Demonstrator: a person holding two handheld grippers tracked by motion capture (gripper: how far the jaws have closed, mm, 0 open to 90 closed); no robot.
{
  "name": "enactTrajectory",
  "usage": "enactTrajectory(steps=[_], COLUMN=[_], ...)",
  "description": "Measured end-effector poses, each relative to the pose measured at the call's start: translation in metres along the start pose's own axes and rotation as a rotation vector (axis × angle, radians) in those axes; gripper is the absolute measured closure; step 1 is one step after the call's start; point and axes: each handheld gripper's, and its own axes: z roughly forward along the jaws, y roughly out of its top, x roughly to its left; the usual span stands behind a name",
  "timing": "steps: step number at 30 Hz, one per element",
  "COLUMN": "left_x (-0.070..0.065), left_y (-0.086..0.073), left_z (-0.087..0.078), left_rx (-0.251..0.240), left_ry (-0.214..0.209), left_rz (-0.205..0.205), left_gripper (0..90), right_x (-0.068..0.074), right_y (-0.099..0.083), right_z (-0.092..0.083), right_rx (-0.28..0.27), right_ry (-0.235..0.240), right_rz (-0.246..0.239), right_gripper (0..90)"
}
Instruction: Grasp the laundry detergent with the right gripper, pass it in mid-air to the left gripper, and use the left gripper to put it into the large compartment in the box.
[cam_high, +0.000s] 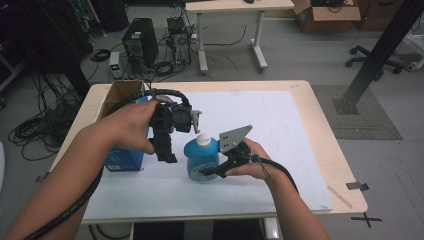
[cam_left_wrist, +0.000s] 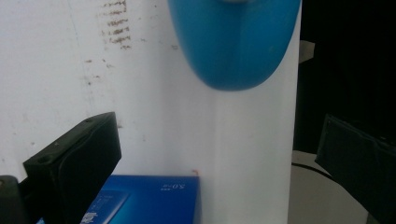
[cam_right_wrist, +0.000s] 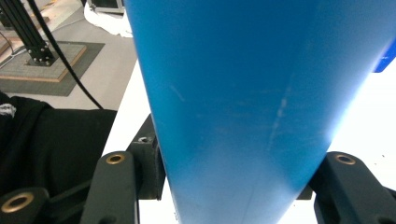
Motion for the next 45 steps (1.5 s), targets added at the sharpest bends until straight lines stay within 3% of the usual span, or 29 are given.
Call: enactTrajectory(steps=[13,45], left_x=[-0.001,-0.002], left_y=[0.008,0.02], left_z=[0.002,0.009], left_rx=[0.008,0.012], left_ry=[0.013,0.016], left_rz=[-0.004,0.009], left_gripper=[0.2,0.2], right_x=[-0.006,-0.004], right_y=[0.01,0.019], right_z=[0.014,0.03], right_rx=[-0.032,-0.025], right_ry=[0.0,-0.013], right_rz=[0.016,0.005], right_gripper=[44.9,44.6])
